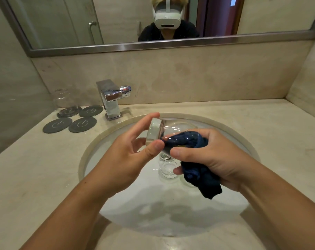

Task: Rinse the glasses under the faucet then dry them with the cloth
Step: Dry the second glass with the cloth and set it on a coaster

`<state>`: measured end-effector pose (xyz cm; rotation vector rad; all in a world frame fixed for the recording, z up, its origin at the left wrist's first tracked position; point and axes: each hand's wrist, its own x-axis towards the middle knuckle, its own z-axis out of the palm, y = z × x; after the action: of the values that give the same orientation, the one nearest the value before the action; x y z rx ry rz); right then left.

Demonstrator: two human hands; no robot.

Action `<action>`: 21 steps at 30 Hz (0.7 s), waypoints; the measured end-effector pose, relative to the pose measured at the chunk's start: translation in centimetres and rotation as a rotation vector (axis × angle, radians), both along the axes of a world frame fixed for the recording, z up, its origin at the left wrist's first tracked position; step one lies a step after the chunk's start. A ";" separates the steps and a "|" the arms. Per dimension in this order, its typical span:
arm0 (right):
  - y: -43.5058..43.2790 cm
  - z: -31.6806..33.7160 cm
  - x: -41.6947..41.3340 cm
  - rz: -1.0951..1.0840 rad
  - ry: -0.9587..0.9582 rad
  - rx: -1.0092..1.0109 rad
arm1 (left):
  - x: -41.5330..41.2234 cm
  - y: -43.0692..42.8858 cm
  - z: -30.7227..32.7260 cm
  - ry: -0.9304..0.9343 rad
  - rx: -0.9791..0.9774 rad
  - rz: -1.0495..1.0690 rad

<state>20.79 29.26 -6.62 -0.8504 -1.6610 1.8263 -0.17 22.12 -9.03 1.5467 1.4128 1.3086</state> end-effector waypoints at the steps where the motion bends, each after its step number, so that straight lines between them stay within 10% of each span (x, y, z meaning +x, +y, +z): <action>1: 0.0 -0.1 -0.1 -0.002 -0.004 0.008 | -0.1 0.0 -0.1 -0.009 -0.013 -0.001; 21: 0.1 -0.3 -0.1 -0.033 -0.036 0.137 | 0.1 0.0 0.4 -0.071 -0.025 0.027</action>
<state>20.72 29.32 -6.97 -0.8504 -1.7619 1.6627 -0.10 22.09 -8.59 1.4554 1.4048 1.3432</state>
